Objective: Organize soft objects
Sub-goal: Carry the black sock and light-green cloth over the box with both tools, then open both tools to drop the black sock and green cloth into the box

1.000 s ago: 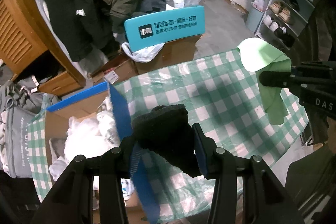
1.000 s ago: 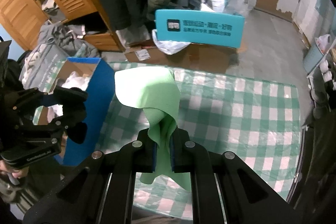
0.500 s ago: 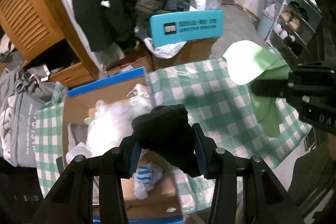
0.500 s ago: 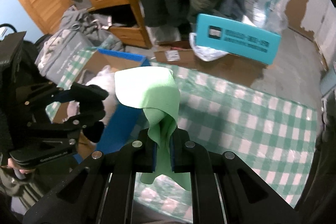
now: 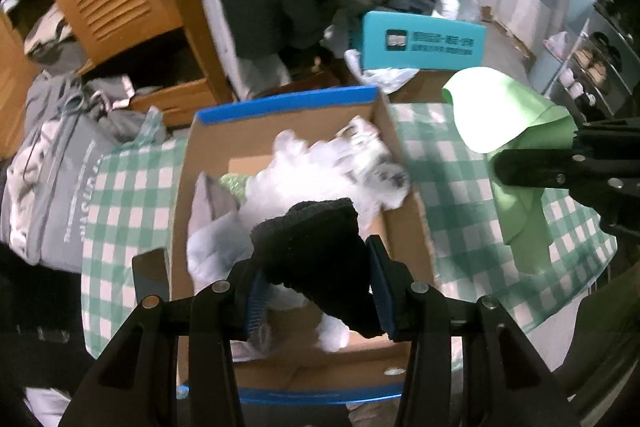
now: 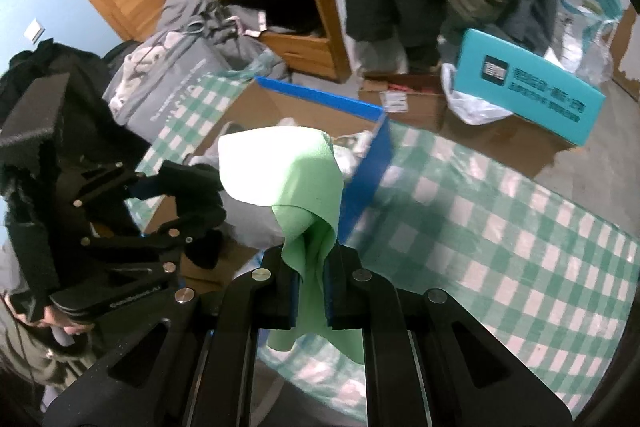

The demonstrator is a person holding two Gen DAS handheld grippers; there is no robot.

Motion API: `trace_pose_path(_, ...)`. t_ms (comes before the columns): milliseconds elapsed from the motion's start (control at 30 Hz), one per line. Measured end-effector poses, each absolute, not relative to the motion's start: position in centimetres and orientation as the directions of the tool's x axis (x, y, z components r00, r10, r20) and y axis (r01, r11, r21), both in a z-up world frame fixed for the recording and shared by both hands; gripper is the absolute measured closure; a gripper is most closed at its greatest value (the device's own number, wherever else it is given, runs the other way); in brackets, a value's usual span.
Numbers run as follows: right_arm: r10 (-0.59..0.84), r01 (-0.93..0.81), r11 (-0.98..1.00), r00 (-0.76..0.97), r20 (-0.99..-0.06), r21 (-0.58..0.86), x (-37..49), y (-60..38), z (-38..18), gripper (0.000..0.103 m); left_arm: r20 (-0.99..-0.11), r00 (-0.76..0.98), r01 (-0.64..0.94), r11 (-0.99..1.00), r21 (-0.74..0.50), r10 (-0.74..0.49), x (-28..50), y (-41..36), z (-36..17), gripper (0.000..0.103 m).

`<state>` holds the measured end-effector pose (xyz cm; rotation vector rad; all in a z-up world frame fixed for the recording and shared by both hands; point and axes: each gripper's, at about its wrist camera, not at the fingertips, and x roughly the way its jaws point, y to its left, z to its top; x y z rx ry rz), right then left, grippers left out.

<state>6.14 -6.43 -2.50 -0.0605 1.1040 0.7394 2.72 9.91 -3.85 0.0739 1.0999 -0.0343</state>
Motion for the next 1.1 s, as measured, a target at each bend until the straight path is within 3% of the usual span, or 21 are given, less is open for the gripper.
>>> trace_pose_path(567,0.491,-0.611,0.732,0.168,-0.855,0.300,4.9,0.5,-5.1,0.095,-0.909,0.416,-0.023,0.999,0.033,0.040,1.3,14.2,-6.3,0.056)
trace_pose_path(867,0.458,-0.608,0.740,0.142,-0.878,0.288,5.3,2.3,-7.4,0.093,-0.922,0.383,-0.069,0.997,0.028,0.052,1.4,15.1,-7.5,0.049)
trace_pose_path(933,0.455,-0.605,0.743,0.142,-0.879,0.287,5.4,2.3,-7.5,0.090,-0.919,0.391,-0.072,0.997,0.032,0.058,1.3,15.1,-7.2,0.044)
trace_pose_path(1000,0.460,-0.600,0.743,0.138,-0.877,0.296,5.5,2.2,-7.6,0.073,-0.916,0.398,-0.073,0.997,0.028,0.055,1.3,15.2,-7.0,0.036)
trace_pose_path(1100,0.456,-0.604,0.745,0.150,-0.877,0.284,5.3,2.1,-7.3,0.063,-0.911,0.410,-0.078,0.997,0.016,0.047,1.1,15.4,-6.5,0.030)
